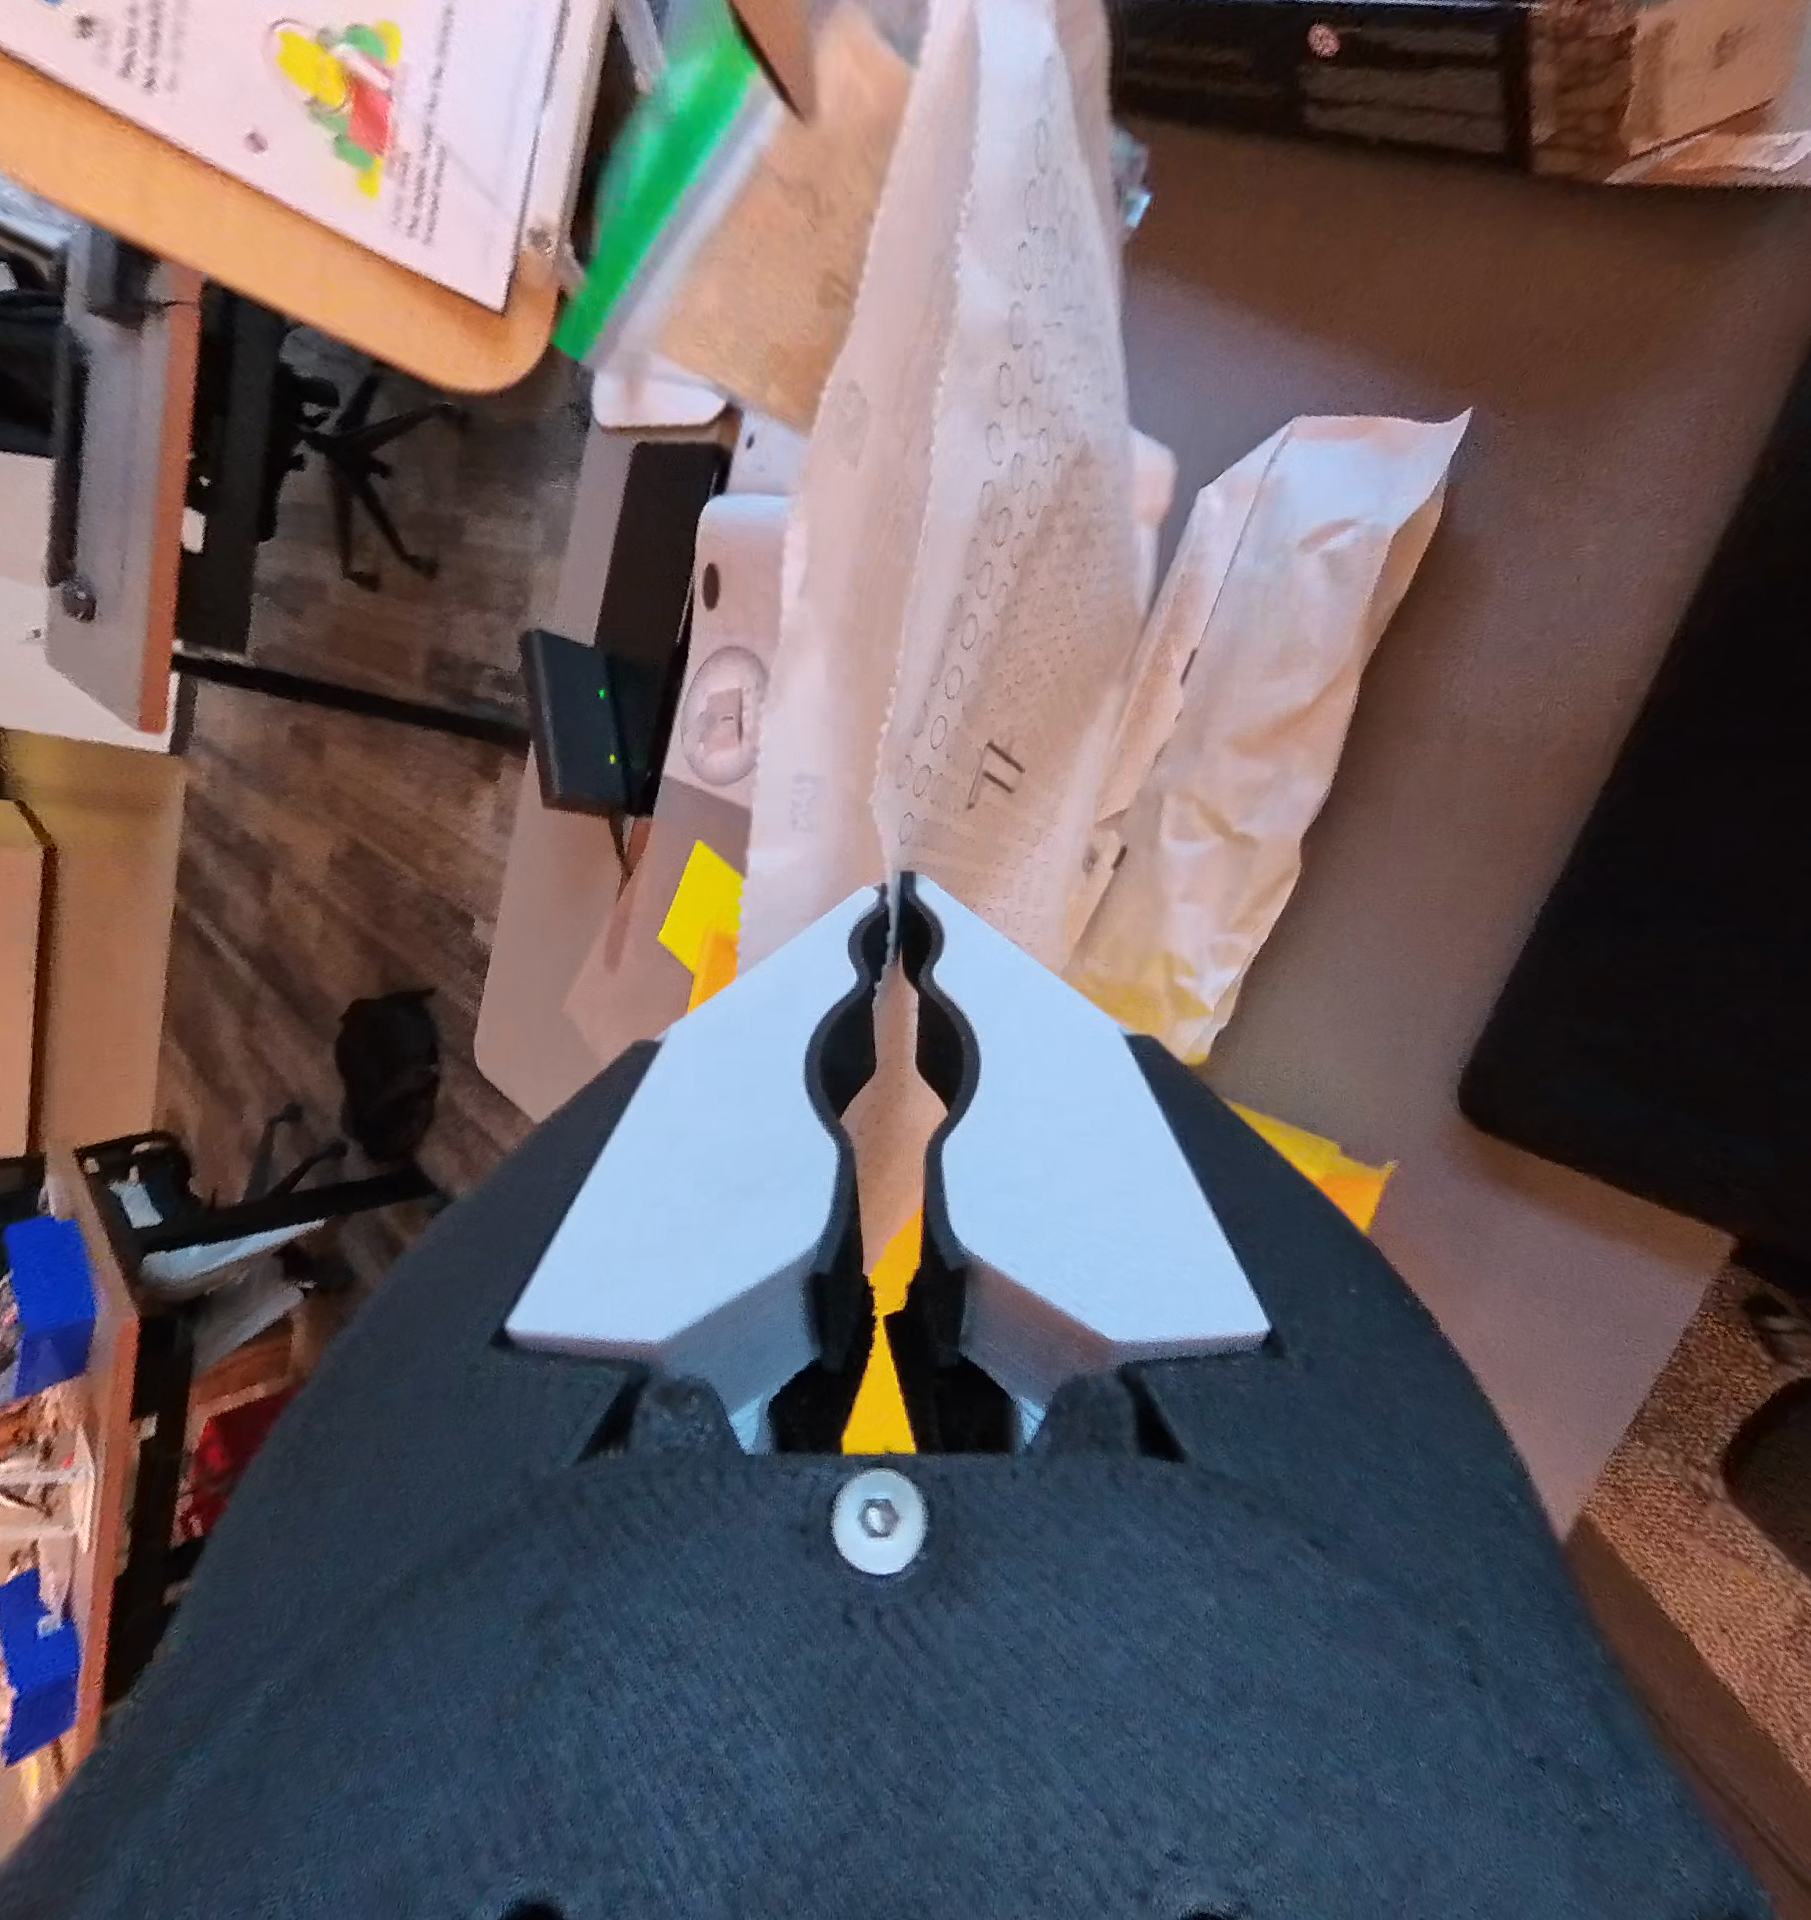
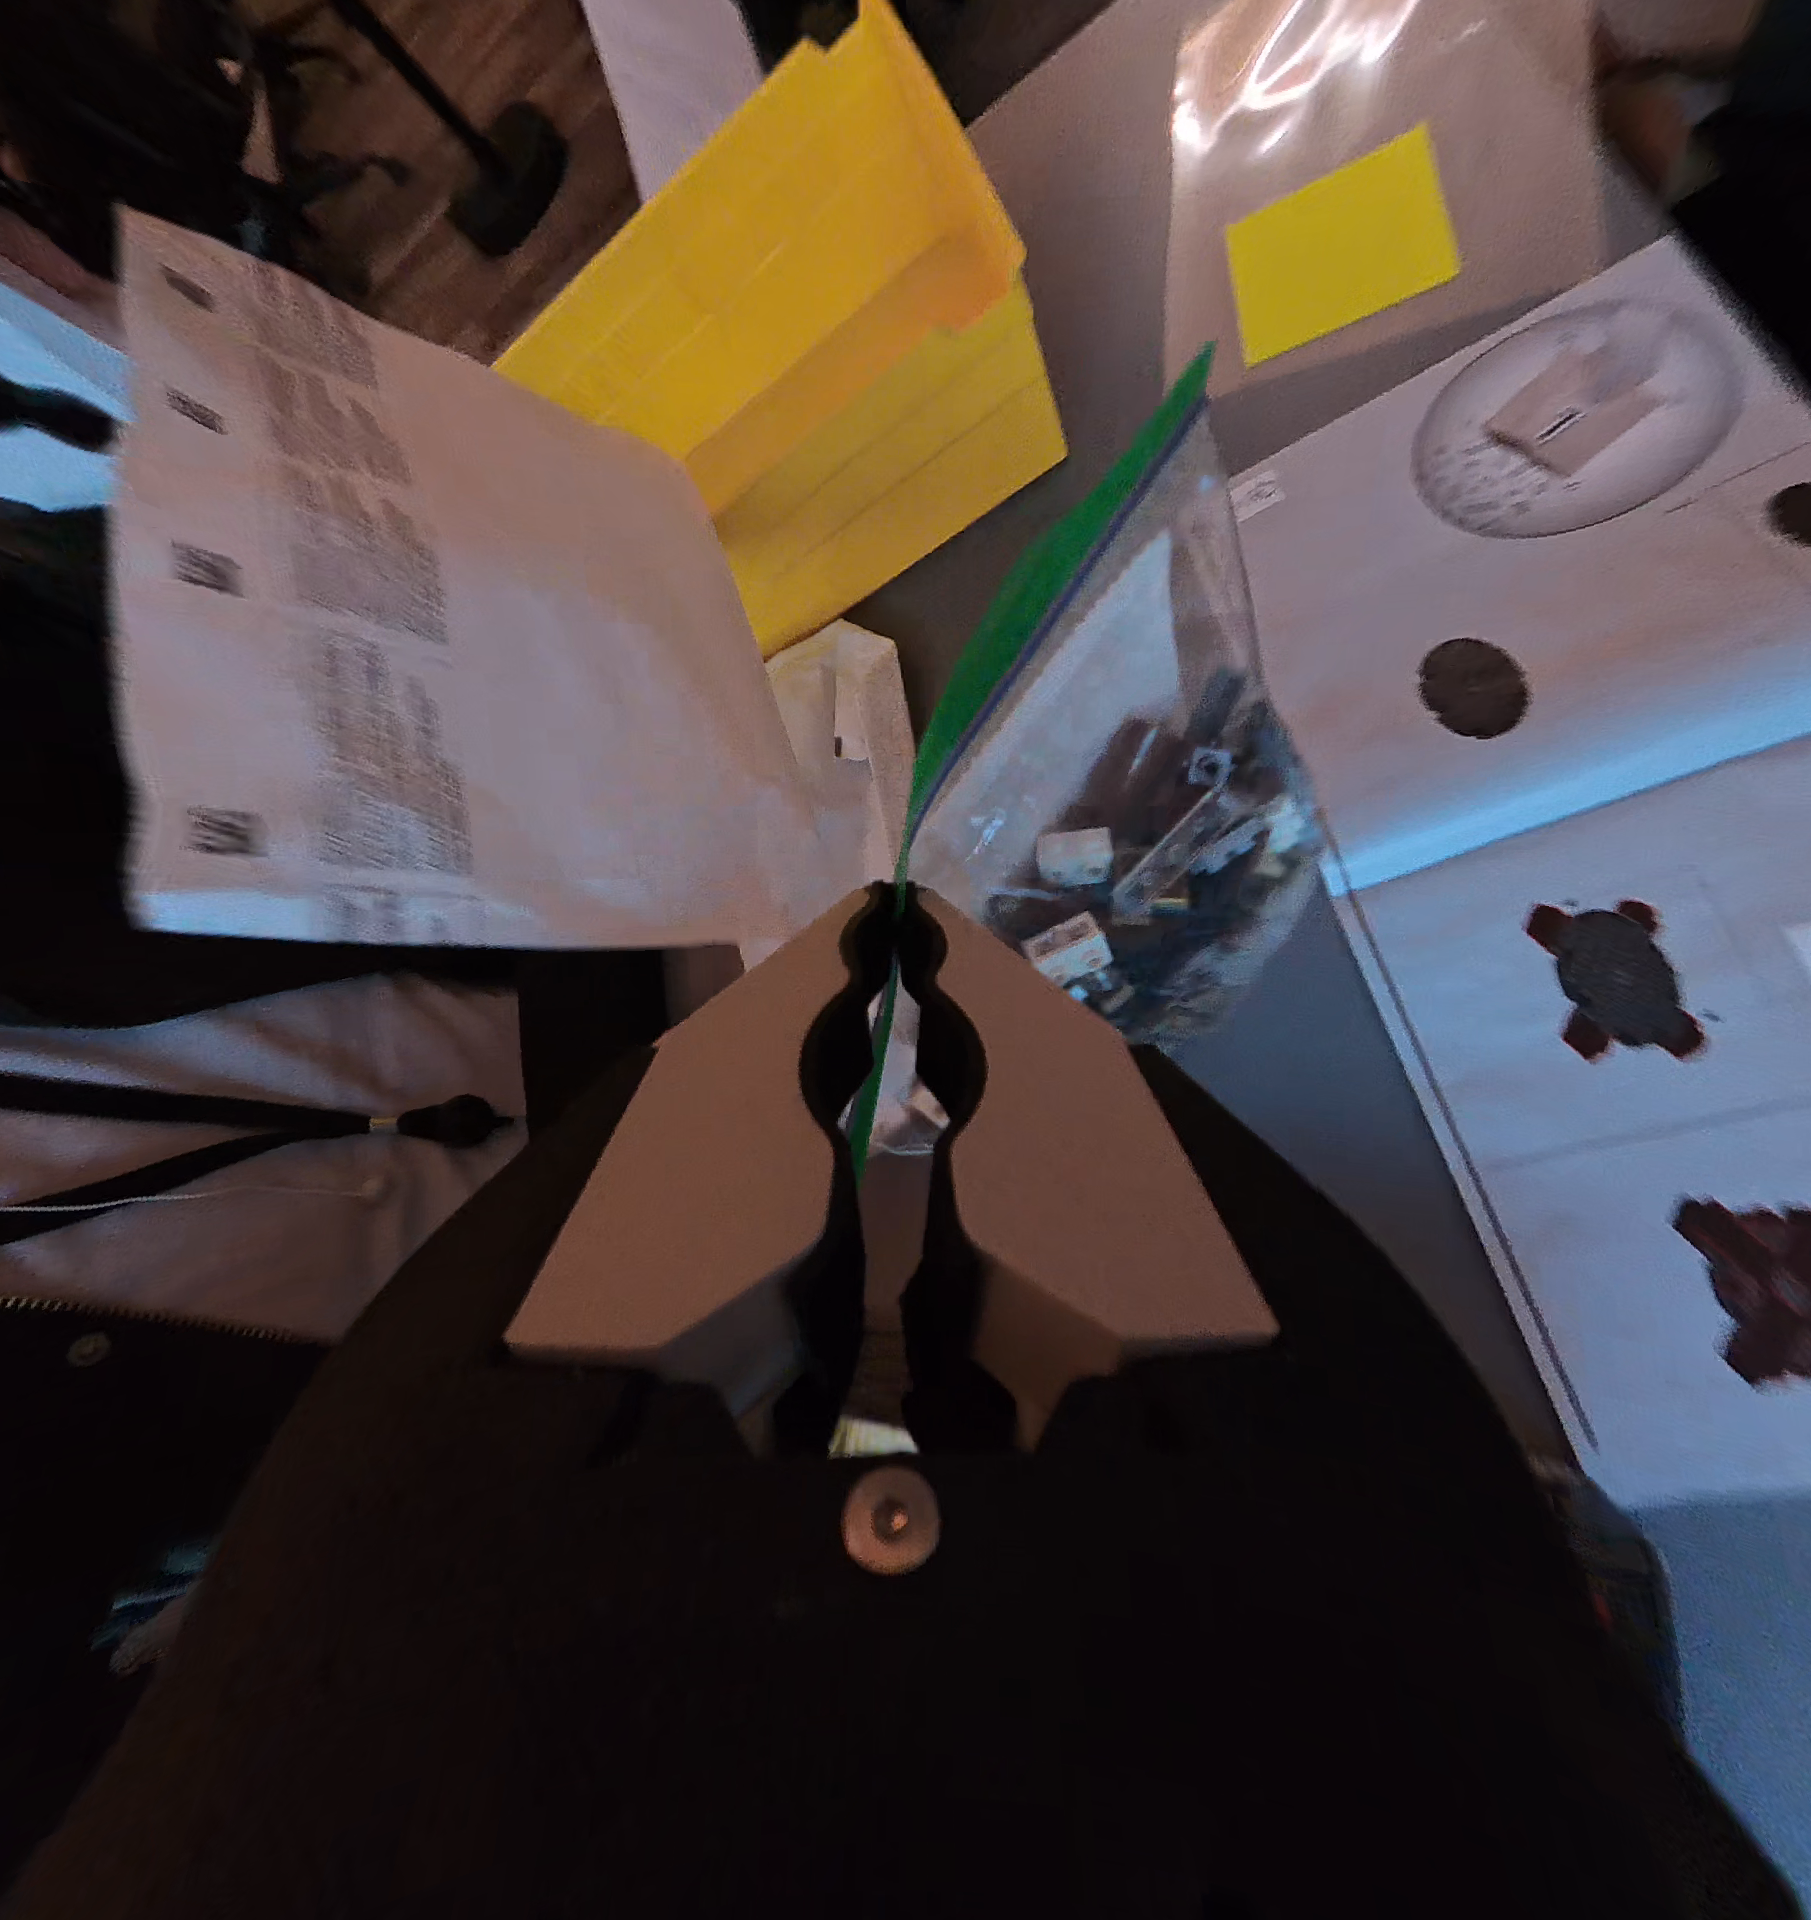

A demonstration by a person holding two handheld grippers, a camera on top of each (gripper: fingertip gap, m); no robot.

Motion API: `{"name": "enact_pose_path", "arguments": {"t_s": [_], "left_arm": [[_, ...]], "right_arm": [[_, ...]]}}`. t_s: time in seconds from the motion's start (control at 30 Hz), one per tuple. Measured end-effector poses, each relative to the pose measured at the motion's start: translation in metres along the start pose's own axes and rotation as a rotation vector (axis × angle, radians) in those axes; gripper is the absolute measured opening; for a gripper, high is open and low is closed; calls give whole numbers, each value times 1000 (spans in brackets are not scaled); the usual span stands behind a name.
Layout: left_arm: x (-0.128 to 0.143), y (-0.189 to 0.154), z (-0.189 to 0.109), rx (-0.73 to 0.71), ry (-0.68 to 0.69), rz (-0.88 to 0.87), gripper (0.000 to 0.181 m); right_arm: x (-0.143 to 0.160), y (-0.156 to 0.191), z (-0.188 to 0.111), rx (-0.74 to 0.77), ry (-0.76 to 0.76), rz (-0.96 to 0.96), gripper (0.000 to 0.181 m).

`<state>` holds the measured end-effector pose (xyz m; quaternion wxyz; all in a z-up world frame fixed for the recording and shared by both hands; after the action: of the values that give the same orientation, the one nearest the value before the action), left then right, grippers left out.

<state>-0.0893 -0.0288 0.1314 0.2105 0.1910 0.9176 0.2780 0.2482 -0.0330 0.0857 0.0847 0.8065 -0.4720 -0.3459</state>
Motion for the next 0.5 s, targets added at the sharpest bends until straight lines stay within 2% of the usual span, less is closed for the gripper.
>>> {"name": "enact_pose_path", "arguments": {"t_s": [0.27, 0.4, 0.5], "left_arm": [[-71, -14, 57, 59, -1, 187, 0], [-101, -11, 82, 92, -54, 263, 0], [-112, -8, 104, 84, -85, 268, 0]], "right_arm": [[23, 98, -105, 271, -131, -131, 0], [20, 149, -132, 359, -171, -199, 0], [21, 162, -138, 366, -204, -156, 0]]}}
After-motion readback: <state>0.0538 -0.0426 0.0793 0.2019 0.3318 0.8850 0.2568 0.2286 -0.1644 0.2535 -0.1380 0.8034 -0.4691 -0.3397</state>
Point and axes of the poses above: each gripper's, where its closed fingertips meet, z out along the fingers, x out of its underside, y = z × x across the jaws, the point moved 9 cm from there along -z, back along the fingers, and after that the axes turned 13 degrees about y, right-handed, at the moved point
